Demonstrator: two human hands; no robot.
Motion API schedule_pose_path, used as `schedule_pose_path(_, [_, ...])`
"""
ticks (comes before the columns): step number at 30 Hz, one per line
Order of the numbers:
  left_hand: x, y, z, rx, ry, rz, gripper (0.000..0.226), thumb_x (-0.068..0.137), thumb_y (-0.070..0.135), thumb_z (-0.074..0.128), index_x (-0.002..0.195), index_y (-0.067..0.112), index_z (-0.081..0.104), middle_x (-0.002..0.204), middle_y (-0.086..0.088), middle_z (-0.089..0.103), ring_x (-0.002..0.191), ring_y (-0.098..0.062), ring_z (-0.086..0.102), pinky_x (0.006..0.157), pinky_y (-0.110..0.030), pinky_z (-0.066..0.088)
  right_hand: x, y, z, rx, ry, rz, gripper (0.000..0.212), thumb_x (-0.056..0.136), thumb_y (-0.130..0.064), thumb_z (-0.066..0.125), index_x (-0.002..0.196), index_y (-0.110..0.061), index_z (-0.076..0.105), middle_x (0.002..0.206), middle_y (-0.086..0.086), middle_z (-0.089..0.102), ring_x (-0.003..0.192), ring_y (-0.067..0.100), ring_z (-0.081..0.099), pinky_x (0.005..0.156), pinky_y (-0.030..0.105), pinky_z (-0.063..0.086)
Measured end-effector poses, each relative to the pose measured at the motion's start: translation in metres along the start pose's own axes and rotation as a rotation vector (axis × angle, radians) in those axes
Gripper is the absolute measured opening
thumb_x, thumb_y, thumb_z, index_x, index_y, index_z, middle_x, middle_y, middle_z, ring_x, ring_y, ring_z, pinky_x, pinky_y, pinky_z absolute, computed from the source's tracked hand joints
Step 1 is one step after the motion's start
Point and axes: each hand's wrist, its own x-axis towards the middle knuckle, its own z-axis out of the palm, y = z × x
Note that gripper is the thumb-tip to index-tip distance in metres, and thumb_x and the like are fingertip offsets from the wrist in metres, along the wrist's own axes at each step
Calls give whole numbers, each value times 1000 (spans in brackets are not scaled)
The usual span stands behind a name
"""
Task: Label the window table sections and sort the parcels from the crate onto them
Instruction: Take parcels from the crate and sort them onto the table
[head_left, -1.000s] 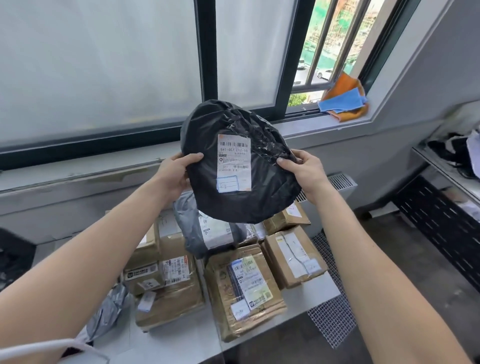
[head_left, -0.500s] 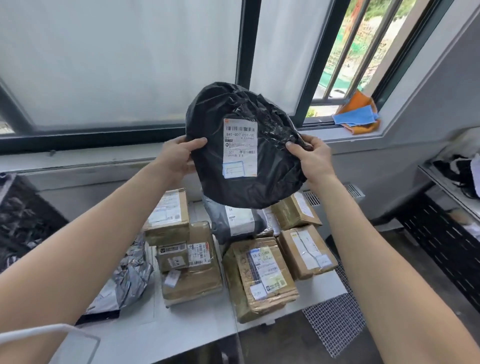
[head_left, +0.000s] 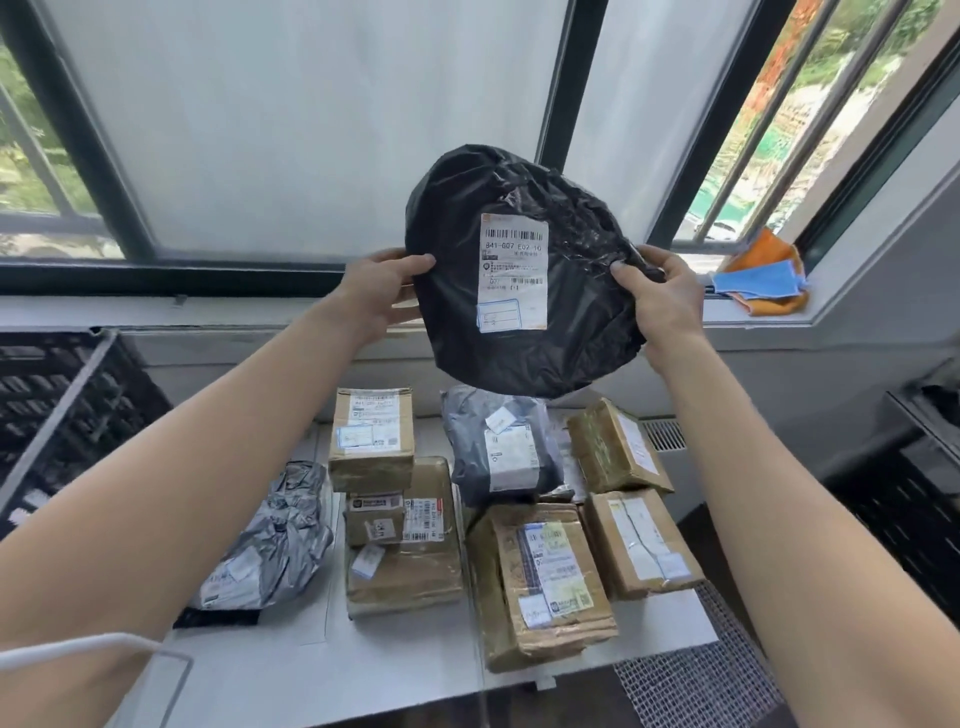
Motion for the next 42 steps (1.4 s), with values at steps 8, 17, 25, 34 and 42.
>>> schedule_pose_path(8, [8,-22,53,27,76,-9,22,87,13,72,109,10,68,93,-3,73,80,-18,70,64,-33,59,44,24,-44,14,-55,56,22,84,-20,77,101,-27,64,109,3,69,96,16,68,78,27,57])
schedule_pose_path(17, [14,-66,93,22,182,-37,16,87,11,72,102,15,67,85,1,72,67,-12,68,56,-30,58,80,74,-79,22,-115,101,35,84,-17,77,117,-12,66,108,5,71,91,15,69,73,22,57])
schedule_pose_path(25, [22,-75,127,7,189,-51,20,89,6,68,107,12,65,91,-3,72,69,-15,70,59,-33,58,101,78,-112,35,-79,139,33,83,-15,77,114,-13,67,106,6,72,91,17,69,72,22,56])
schedule_pose_path(34, [4,-47,123,-9,215,-9,14,87,1,69,97,11,67,82,-3,72,60,-13,71,52,-28,57,100,51,-102,64,-111,166,20,81,-18,79,97,-24,67,104,6,73,94,23,72,77,34,61])
schedule_pose_path(42, [-25,-17,-16,17,358,12,11,89,4,68,97,12,69,82,-3,74,64,-14,72,60,-32,60,46,46,29,54,-285,185,19,81,-17,79,96,-21,68,101,9,74,92,27,73,80,40,61])
